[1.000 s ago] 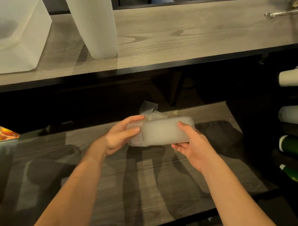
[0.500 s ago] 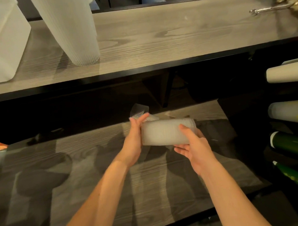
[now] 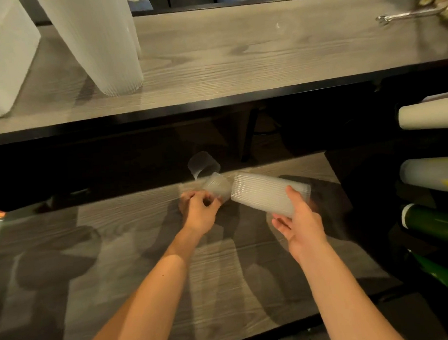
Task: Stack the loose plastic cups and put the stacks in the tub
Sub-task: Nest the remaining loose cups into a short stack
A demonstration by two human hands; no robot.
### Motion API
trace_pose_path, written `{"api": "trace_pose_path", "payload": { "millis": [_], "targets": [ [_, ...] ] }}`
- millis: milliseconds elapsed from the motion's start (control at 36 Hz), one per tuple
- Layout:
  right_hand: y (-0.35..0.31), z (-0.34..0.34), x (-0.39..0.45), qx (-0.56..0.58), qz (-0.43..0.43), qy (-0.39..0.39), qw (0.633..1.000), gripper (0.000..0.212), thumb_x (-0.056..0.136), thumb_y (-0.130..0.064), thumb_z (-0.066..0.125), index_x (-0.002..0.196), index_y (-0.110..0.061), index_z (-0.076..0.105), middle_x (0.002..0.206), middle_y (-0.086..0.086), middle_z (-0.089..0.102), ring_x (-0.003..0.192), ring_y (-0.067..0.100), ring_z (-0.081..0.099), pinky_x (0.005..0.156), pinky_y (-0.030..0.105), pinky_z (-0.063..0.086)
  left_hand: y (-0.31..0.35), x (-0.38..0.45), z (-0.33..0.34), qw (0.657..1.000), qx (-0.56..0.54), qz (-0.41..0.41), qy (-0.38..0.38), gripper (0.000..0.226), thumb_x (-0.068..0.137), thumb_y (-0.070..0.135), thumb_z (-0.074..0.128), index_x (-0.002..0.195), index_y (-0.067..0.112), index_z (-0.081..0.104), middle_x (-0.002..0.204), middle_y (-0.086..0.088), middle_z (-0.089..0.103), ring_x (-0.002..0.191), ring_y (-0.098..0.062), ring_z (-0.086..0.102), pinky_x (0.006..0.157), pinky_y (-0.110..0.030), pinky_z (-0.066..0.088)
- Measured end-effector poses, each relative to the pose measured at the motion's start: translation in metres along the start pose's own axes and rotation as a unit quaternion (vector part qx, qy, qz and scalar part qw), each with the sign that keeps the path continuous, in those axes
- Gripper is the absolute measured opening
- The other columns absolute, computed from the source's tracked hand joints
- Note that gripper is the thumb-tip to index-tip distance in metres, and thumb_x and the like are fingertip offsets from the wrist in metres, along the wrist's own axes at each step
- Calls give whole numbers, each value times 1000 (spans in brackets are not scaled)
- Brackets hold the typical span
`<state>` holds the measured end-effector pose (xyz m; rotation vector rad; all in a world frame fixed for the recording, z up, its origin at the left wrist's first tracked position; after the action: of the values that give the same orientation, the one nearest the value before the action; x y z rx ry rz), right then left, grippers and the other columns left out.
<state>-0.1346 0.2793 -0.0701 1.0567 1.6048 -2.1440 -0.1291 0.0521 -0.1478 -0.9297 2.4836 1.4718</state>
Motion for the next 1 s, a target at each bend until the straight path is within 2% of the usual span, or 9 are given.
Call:
{"api": "trace_pose_path", "payload": {
  "millis": [167, 278, 389, 472, 611, 722, 806, 917, 1000],
  "targets": [
    [-6, 8, 3, 3, 13, -23, 1000, 64, 90, -37, 77, 145, -24, 49, 121, 8, 65, 106, 28, 68, 82, 36, 57, 17, -34, -29, 944, -319, 0, -84, 23, 94, 22, 60, 73, 28, 55, 101, -2, 62, 100, -22, 59, 93, -45, 46],
    [-8, 14, 4, -15, 17, -57, 998, 62, 91, -37, 76, 145, -26, 48, 120, 7, 64, 107, 29, 68, 86, 38, 56, 21, -41, -49, 902, -419, 6, -108, 26, 88, 23, 65, 111, 26, 52, 118, -3, 64, 108, -19, 65, 91, -40, 50],
    [-8, 19, 3, -70, 36, -121, 989, 53, 90, -37, 75, 137, -28, 51, 125, 10, 62, 106, 31, 69, 82, 38, 56, 24, -38, -61, 940, -303, 55, -144, 53, 86, 42, 64, 134, 56, 45, 133, -1, 58, 127, -18, 53, 109, -43, 40],
    [-6, 21, 2, -90, 66, -155, 982, 57, 90, -39, 76, 140, -26, 51, 129, 14, 61, 106, 33, 70, 77, 38, 56, 29, -36, -64, 950, -261, 73, -157, 40, 92, 40, 60, 130, 47, 55, 131, 4, 57, 128, -13, 50, 112, -43, 38],
    [-3, 20, 3, -82, 75, -148, 983, 55, 90, -39, 76, 136, -23, 50, 130, 16, 57, 109, 35, 67, 83, 39, 57, 42, -49, -49, 942, -224, 107, -227, 38, 98, 27, 53, 135, 29, 44, 129, -1, 55, 113, -12, 57, 91, -30, 51],
    [-5, 17, 2, -81, 56, -143, 985, 54, 91, -38, 75, 137, -25, 49, 127, 12, 58, 109, 33, 68, 87, 40, 56, 45, -27, -55, 975, -160, 109, -112, 39, 97, 57, 37, 128, 38, 53, 127, 11, 59, 122, -12, 53, 104, -36, 42],
    [-7, 14, 2, -60, 42, -120, 990, 51, 92, -37, 73, 136, -29, 49, 126, 10, 58, 111, 32, 66, 92, 42, 55, 59, 4, -61, 991, 32, 117, 60, 46, 98, 44, 48, 141, 26, 45, 128, -3, 53, 126, -26, 42, 105, -37, 35],
    [-7, 12, 2, -26, 47, -90, 994, 58, 91, -36, 75, 141, -27, 48, 124, 10, 58, 112, 32, 65, 88, 40, 54, 68, 43, -51, 960, 251, 123, -15, 83, 89, 48, 63, 155, 25, 18, 133, -13, 58, 124, -36, 52, 107, -47, 39],
    [-7, 9, 2, -17, 49, -87, 995, 60, 91, -36, 76, 142, -25, 46, 123, 10, 59, 113, 32, 65, 86, 38, 55, 61, 57, -46, 961, 265, 49, -64, 67, 89, 49, 63, 141, 10, 45, 123, -12, 63, 115, -31, 58, 94, -39, 47]
  ]
}}
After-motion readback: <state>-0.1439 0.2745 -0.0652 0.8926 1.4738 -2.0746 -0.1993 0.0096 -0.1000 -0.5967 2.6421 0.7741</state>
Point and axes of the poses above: each hand's wrist, its own x-axis towards the middle knuckle, its own z-axis out of the palm, y = z × x, the point moved 3 cm from there along x, towards the middle knuckle
